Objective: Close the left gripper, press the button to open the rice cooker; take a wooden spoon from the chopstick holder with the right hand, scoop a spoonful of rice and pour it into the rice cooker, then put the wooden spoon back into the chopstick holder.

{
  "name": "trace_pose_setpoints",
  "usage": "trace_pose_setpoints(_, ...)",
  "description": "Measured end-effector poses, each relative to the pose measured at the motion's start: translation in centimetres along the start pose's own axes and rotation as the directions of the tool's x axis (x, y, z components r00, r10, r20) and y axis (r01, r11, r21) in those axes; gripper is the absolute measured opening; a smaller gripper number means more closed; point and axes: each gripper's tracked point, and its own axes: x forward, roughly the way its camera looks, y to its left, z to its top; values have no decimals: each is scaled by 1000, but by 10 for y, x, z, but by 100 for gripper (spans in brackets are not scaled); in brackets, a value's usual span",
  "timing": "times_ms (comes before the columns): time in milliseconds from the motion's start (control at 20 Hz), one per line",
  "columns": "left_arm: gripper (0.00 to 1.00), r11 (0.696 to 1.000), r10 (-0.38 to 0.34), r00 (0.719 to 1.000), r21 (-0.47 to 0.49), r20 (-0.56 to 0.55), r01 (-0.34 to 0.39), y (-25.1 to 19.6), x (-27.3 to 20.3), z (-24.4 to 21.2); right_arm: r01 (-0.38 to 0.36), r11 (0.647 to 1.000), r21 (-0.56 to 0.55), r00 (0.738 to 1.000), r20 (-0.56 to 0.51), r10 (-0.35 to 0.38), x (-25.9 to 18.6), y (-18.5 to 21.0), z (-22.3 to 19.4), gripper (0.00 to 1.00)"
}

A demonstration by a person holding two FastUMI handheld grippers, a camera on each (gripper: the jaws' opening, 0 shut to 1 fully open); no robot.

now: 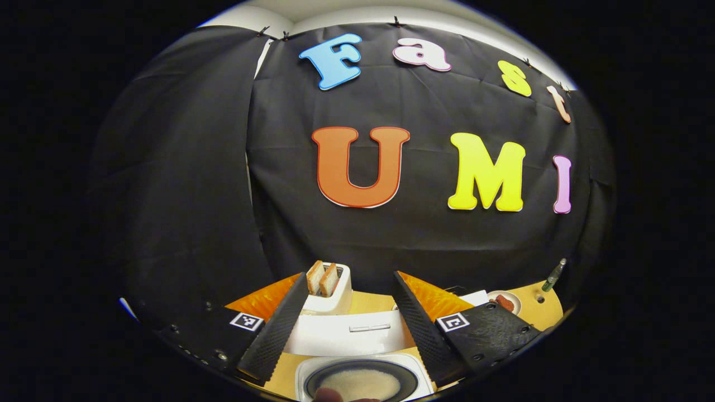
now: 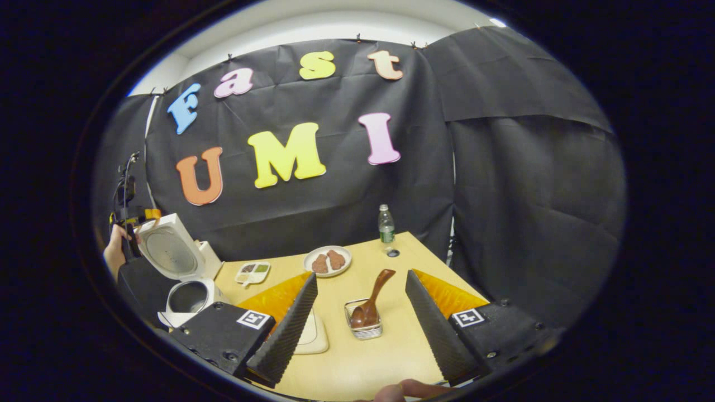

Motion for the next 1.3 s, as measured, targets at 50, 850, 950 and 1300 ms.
trace_pose_setpoints(50, 97, 1000, -6, 1000, 1, -21, 6, -2, -11, -5, -14, 1000, -4, 1000, -8, 14, 3, 4, -2, 100)
trace_pose_setpoints(850, 98, 997, -61, 965, 27, -256, 70, -34, -143, -146, -253, 963, -90, 962, -126, 241, 2, 73, -39, 100)
trace_pose_setpoints(950, 98, 997, -70, 952, 0, -298, 73, -35, -149, -166, -270, 957, -109, 957, -142, 254, -1, 77, -47, 100)
trace_pose_setpoints(1300, 96, 996, -72, 904, -70, -421, 47, -37, -145, -227, -293, 951, -102, 945, -182, 272, 0, 77, -56, 100)
